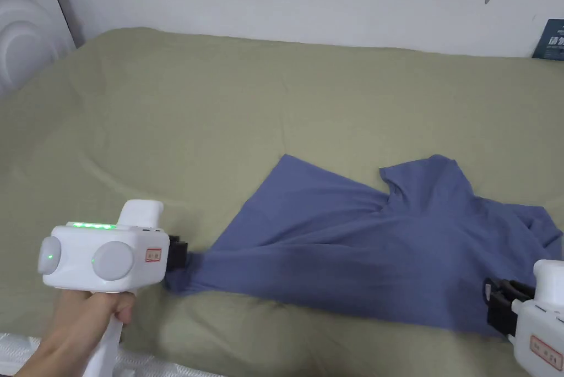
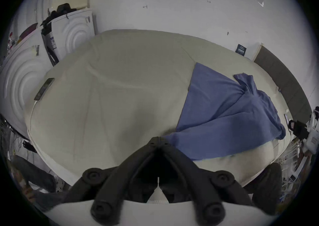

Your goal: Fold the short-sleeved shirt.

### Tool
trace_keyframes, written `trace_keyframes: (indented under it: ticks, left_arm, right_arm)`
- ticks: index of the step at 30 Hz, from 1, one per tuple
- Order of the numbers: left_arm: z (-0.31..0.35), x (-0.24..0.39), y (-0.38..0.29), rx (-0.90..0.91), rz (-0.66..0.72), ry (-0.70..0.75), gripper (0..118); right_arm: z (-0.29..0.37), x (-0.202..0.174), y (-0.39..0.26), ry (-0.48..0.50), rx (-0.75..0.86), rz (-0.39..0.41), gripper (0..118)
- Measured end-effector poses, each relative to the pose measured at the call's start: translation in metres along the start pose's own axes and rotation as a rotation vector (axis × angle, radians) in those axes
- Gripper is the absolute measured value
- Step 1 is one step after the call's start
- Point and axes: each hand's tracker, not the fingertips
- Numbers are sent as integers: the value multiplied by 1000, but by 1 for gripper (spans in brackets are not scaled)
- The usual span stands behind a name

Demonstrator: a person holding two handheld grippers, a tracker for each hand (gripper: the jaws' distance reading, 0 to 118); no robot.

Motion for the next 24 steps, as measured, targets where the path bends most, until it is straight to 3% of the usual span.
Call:
trace_keyframes:
  ticks: [1, 2, 5, 6, 7, 8, 9, 12, 14, 17, 24]
  left_arm:
    - [-6, 0, 6, -25, -2, 5, 109]
    - [-17, -1, 4, -70, -12, 3, 117]
    - [-24, 4, 23, -114, -24, 55, 108]
    - [-26, 5, 24, -131, -30, 48, 100]
    - [-26, 6, 24, -138, -29, 38, 81]
    - [-23, 7, 24, -142, -32, 26, 37]
    - [-24, 3, 10, -126, -27, -2, 5]
    - [-14, 7, 11, -116, -13, -114, 4]
    - [-16, 9, 8, -107, -53, -34, 4]
    - [-19, 5, 9, -100, -13, -57, 4]
    - [-22, 10, 9, -75, -28, -48, 4]
  right_arm:
    - [0, -1, -1, 5, -4, -3, 0]
    - [0, 3, -1, 9, -8, -4, 0]
    - [-1, 1, -6, 15, -23, 5, 0]
    - [0, 2, -4, 13, -29, 10, 0]
    - [-1, 2, -5, 11, -32, 14, 0]
    - [-1, 4, -4, 11, -35, 15, 0]
    - [-3, 6, -3, 10, -37, 14, 0]
    - [-15, 14, 5, 7, -43, 4, 0]
    - [-30, 18, 18, 8, -55, 19, 0]
    - [-58, 27, 40, -18, -65, 53, 0]
    - [-166, 84, 124, -65, -136, 12, 0]
